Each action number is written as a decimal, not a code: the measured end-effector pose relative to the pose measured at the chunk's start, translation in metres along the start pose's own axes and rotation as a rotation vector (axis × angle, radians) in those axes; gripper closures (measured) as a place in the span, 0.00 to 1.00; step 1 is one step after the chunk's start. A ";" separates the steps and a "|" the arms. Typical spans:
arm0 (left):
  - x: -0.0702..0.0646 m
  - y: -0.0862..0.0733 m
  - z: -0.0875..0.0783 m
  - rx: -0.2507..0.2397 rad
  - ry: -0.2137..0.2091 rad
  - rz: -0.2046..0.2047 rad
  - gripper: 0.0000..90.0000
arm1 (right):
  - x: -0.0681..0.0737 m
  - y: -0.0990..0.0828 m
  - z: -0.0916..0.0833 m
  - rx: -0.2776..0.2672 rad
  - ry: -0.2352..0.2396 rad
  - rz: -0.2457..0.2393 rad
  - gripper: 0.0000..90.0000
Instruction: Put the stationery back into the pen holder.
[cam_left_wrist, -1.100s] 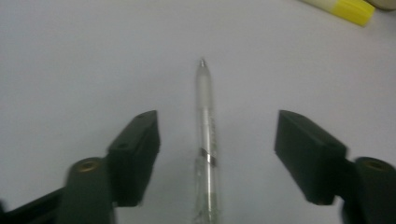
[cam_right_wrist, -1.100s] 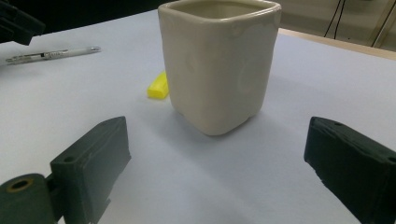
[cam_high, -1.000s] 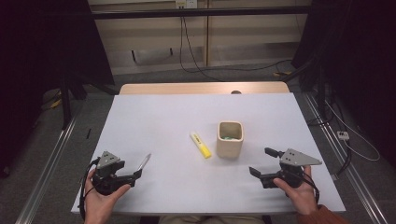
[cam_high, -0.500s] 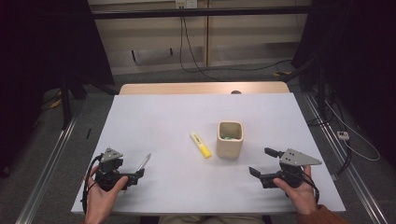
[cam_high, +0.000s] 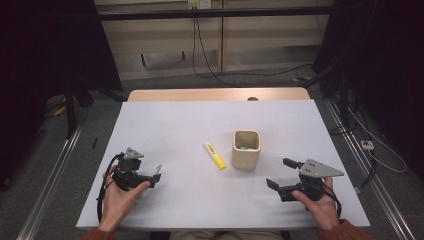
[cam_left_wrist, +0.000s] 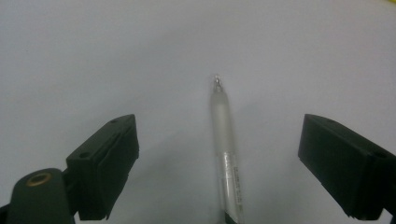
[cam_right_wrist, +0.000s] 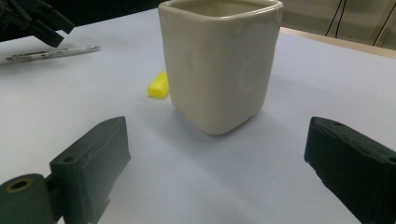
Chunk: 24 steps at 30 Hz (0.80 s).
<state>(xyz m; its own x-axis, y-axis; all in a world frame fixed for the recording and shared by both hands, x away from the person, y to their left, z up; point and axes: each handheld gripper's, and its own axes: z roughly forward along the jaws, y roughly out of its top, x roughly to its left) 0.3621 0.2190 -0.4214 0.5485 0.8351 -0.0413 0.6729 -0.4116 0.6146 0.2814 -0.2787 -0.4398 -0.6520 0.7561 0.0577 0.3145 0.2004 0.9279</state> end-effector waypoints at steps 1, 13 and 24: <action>0.000 0.001 0.000 0.003 -0.002 0.000 0.14 | 0.000 0.000 0.000 0.000 0.000 0.000 0.07; 0.003 0.031 0.013 0.057 -0.008 -0.030 0.22 | 0.000 0.000 0.001 0.004 0.000 0.001 0.07; 0.003 0.023 0.010 0.111 0.005 -0.026 0.41 | 0.001 0.000 0.001 0.004 0.003 0.000 0.07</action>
<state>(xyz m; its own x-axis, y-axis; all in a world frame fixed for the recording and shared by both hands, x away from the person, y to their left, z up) 0.3840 0.2082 -0.4148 0.5277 0.8478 -0.0525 0.7381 -0.4270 0.5224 0.2815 -0.2778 -0.4405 -0.6540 0.7542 0.0588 0.3170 0.2026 0.9265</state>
